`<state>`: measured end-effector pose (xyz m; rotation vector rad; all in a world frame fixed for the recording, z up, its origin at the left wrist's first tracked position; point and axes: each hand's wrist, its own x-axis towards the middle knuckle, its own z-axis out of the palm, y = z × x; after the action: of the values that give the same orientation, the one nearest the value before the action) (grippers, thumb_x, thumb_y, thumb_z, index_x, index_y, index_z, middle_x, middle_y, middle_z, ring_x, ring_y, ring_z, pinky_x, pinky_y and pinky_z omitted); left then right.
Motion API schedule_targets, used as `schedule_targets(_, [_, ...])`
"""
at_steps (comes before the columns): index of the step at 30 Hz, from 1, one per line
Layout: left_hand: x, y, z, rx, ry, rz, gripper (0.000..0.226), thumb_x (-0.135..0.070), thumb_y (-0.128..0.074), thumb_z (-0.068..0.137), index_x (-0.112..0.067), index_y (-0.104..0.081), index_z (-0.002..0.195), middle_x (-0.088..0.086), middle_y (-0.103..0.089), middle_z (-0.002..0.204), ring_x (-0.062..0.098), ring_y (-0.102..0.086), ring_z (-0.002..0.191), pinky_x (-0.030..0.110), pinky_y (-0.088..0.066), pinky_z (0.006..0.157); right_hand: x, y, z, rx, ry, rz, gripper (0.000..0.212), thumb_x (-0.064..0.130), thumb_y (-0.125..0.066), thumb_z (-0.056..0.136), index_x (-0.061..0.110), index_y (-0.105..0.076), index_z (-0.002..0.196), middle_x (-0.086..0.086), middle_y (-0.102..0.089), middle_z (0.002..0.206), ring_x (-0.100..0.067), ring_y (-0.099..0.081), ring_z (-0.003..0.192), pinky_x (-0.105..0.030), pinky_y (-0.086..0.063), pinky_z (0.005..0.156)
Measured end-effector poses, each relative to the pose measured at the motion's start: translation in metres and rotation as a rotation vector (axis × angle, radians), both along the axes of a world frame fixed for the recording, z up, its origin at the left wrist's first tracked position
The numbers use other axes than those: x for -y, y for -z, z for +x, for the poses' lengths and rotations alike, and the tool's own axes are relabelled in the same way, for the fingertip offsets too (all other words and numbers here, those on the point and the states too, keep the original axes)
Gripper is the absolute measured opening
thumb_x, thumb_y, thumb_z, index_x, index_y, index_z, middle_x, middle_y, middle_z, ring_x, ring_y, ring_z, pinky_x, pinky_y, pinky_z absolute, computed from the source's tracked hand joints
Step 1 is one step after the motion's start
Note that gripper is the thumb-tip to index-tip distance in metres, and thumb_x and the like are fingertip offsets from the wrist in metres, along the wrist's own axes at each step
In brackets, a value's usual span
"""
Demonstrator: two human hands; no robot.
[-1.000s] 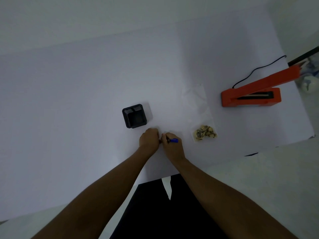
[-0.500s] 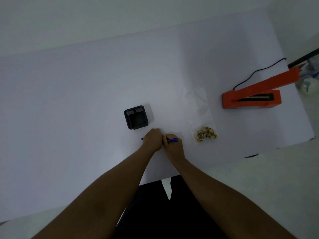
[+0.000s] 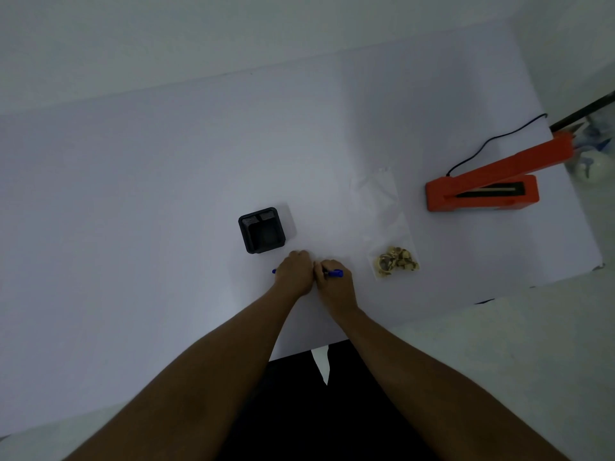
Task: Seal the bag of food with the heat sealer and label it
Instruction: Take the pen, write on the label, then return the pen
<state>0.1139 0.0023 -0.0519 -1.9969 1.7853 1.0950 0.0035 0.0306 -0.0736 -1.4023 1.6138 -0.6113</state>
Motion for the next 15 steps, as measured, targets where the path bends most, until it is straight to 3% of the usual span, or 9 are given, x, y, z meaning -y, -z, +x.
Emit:
schedule_targets(3, [-0.001,0.0,0.0,-0.001,-0.004,-0.002,0.027,-0.008,-0.058,0.09,-0.004,-0.049,0.115,0.018,-0.052,0.119,0.03,-0.058,0.103,0.037,-0.049,0.084,0.0,0.0,-0.001,-0.01,-0.008,-0.018,0.034,0.002,-0.051,0.095,0.006,-0.05,0.061,-0.003,-0.047,0.06,-0.016,-0.043,0.056,-0.019,-0.032,0.058])
schedule_targets(8, [-0.001,0.002,0.0,-0.012,-0.008,-0.017,0.024,-0.01,-0.056,0.092,-0.004,-0.049,0.114,0.018,-0.052,0.118,0.03,-0.058,0.102,0.037,-0.05,0.083,-0.002,-0.009,0.0,-0.014,-0.034,-0.087,0.037,-0.005,-0.052,0.093,0.017,-0.046,0.064,0.009,-0.041,0.059,-0.014,-0.041,0.056,-0.011,-0.032,0.059])
schedule_targets(15, [-0.001,0.001,0.0,-0.005,-0.007,-0.01,0.028,-0.008,-0.057,0.09,-0.004,-0.049,0.116,0.018,-0.052,0.119,0.03,-0.057,0.103,0.037,-0.05,0.084,-0.003,-0.011,0.002,-0.048,-0.041,-0.096,0.04,-0.009,-0.051,0.091,0.017,-0.045,0.062,0.001,-0.043,0.059,-0.018,-0.041,0.057,-0.015,-0.029,0.058])
